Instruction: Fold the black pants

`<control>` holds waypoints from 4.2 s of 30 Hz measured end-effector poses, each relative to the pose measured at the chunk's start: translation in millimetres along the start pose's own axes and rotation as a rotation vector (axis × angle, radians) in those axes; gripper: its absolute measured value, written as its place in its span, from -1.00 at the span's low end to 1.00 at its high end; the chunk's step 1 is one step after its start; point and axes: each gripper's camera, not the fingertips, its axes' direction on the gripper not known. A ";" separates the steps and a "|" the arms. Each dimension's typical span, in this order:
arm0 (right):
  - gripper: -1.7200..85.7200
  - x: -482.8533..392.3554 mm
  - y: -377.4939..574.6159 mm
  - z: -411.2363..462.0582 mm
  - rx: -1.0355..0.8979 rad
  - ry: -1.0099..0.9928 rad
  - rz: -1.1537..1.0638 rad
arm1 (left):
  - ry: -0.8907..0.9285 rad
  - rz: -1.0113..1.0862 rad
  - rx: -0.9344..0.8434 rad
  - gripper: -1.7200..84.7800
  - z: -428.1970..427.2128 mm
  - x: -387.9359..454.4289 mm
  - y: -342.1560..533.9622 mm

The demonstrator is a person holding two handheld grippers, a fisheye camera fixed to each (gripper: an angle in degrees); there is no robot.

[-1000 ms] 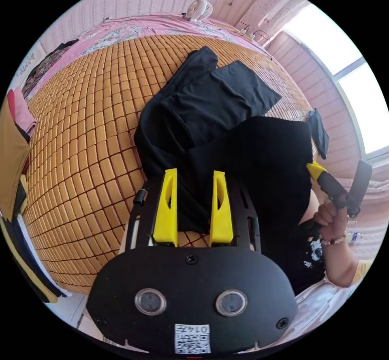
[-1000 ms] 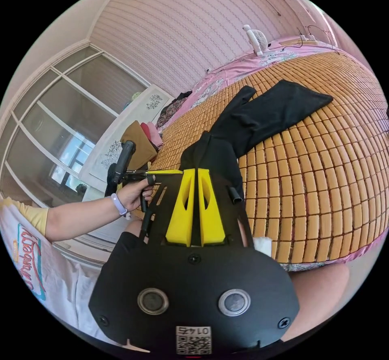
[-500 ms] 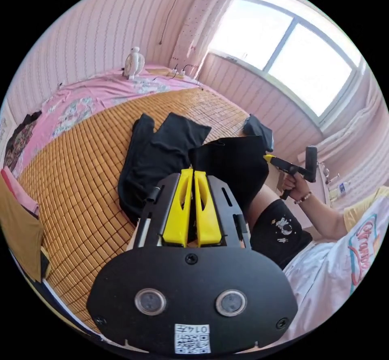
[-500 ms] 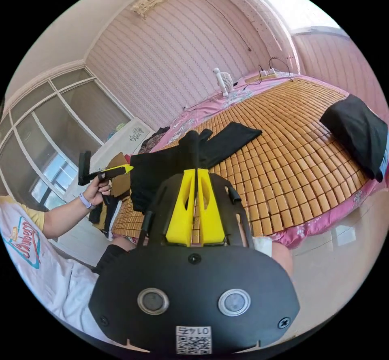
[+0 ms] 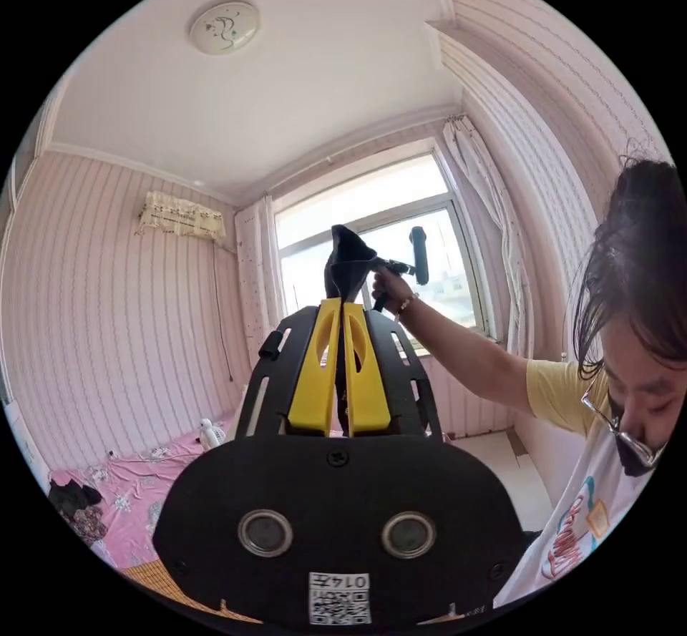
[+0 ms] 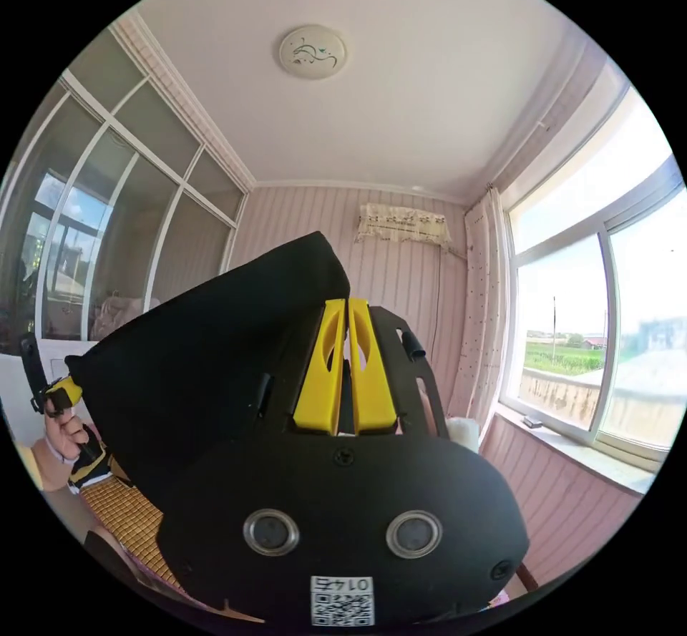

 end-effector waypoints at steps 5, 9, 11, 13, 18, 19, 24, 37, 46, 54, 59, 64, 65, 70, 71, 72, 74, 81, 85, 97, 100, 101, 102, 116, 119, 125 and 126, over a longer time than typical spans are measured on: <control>-0.96 -101.4 80.8 104.9 -0.256 -0.122 -0.051 | -0.129 -0.143 -0.159 -0.98 -47.3 -11.7 80.4; -0.96 -163.6 265.7 166.6 -0.510 -0.289 0.051 | -0.218 -0.391 -0.376 -0.98 -88.6 -12.0 197.7; -0.96 -184.4 339.4 181.2 -0.631 -0.359 0.110 | -0.192 -0.483 -0.435 -0.98 -103.5 -4.4 240.8; -0.96 -208.9 395.5 186.3 -0.718 -0.403 0.089 | -0.185 -0.572 -0.483 -0.98 -120.3 7.0 283.3; -0.96 -258.8 425.6 200.2 -0.752 -0.570 0.146 | -0.165 -0.697 -0.408 -0.98 -156.8 4.1 311.1; -0.96 -269.0 415.5 202.8 -0.730 -0.588 0.122 | -0.192 -0.682 -0.366 -0.98 -173.4 -2.1 304.2; -0.93 -435.8 354.2 258.3 -0.737 -0.887 -0.189 | -0.391 -0.726 -0.225 -0.98 -272.2 -28.0 290.7; -0.80 -553.6 676.7 202.3 -1.106 -1.044 -0.149 | -1.070 -1.257 -0.543 -0.91 -426.2 -37.6 424.7; -0.66 -277.0 804.5 46.9 -1.356 -0.232 -0.090 | -0.752 -1.140 -0.918 -0.83 -288.0 -140.4 473.2; -0.66 -206.0 868.1 39.3 -1.509 -0.085 -0.013 | -0.672 -0.877 -1.357 -0.90 -185.9 -181.8 496.6; -0.86 -193.2 861.5 42.8 -1.514 -0.186 -0.034 | -0.734 -0.784 -1.471 -0.98 -167.0 -193.7 494.1; -0.95 -169.0 809.5 49.9 -1.481 -0.296 -0.126 | -0.801 -0.687 -1.601 -0.98 -160.1 -211.3 495.4; -0.95 -161.5 784.5 56.1 -1.423 -0.292 -0.190 | -0.812 -0.688 -1.608 -0.98 -161.6 -214.3 495.8; -0.94 -135.6 685.3 136.3 -1.234 -0.329 -0.351 | -0.825 -0.841 -1.507 -0.98 -177.2 -245.3 495.1; -0.92 -136.0 666.2 162.9 -1.172 -0.305 -0.382 | -0.818 -0.855 -1.488 -0.98 -177.3 -247.9 494.4; -0.88 -136.4 652.2 187.9 -1.108 -0.264 -0.387 | -0.813 -0.870 -1.456 -0.98 -176.5 -252.0 492.2; -0.78 -134.2 644.4 222.1 -1.082 -0.183 -0.357 | -0.833 -0.863 -1.423 -0.97 -173.6 -256.1 486.6; -0.64 -80.0 729.8 208.2 -1.327 0.084 -0.122 | -0.765 -0.783 -1.270 -0.92 -154.3 -249.3 451.2; -0.62 -43.3 780.0 149.1 -1.469 0.040 0.174 | -0.476 -0.856 -1.185 -0.87 -110.9 -223.1 457.4; -0.96 25.6 662.2 94.5 -1.234 -0.119 0.259 | -0.197 -0.840 -1.294 -0.85 -6.9 -194.3 496.8; -0.95 46.2 572.2 88.1 -1.028 -0.148 0.213 | -0.196 -0.772 -1.314 -0.87 -1.1 -193.9 494.0; -0.94 52.1 544.3 87.0 -0.995 -0.157 0.191 | -0.197 -0.771 -1.317 -0.87 -0.1 -194.4 493.8; -0.92 57.3 526.9 87.5 -0.997 -0.146 0.176 | -0.200 -0.778 -1.319 -0.87 1.5 -195.6 493.7; -0.88 68.5 622.5 90.0 -1.290 0.007 0.396 | -0.253 -0.802 -1.310 -0.88 14.2 -194.0 490.5; -0.93 71.4 597.1 91.7 -1.291 -0.070 0.398 | -0.242 -0.817 -1.303 -0.90 15.1 -195.5 490.5; -0.95 98.6 417.6 49.7 -0.860 -0.343 0.316 | -0.215 -0.853 -1.281 -0.97 15.9 -197.1 487.6; -0.95 100.3 380.9 21.1 -0.768 -0.354 0.230 | -0.201 -0.846 -1.274 -0.98 16.9 -196.7 484.7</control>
